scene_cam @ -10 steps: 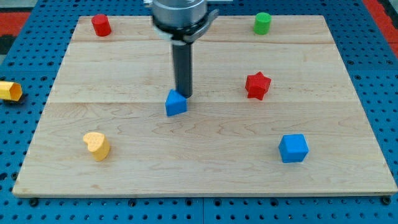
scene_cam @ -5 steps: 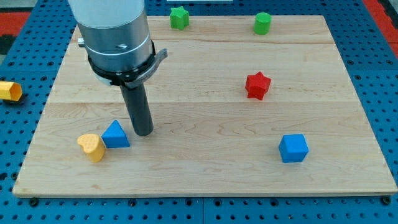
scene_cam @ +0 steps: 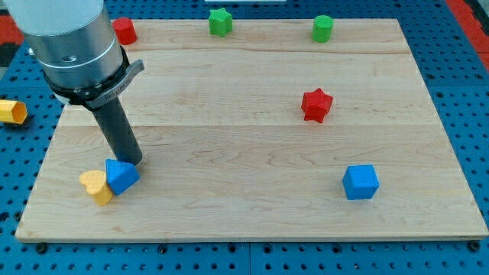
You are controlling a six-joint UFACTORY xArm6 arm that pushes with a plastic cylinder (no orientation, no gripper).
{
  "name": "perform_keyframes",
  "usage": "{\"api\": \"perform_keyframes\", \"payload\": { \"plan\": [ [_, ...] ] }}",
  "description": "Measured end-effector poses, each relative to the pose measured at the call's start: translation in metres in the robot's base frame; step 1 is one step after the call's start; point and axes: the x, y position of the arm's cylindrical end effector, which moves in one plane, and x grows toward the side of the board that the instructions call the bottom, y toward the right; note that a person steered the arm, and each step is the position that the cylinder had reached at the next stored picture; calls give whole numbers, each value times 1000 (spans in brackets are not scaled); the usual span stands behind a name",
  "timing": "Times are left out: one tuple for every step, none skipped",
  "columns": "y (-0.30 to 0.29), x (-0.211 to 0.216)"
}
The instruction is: Push the blue triangle into the top right of the yellow heart
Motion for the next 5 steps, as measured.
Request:
{"api": "perform_keyframes", "payload": {
  "plan": [
    [11, 0],
    [17, 0],
    [21, 0],
    [24, 0],
    [24, 0]
  ]
}}
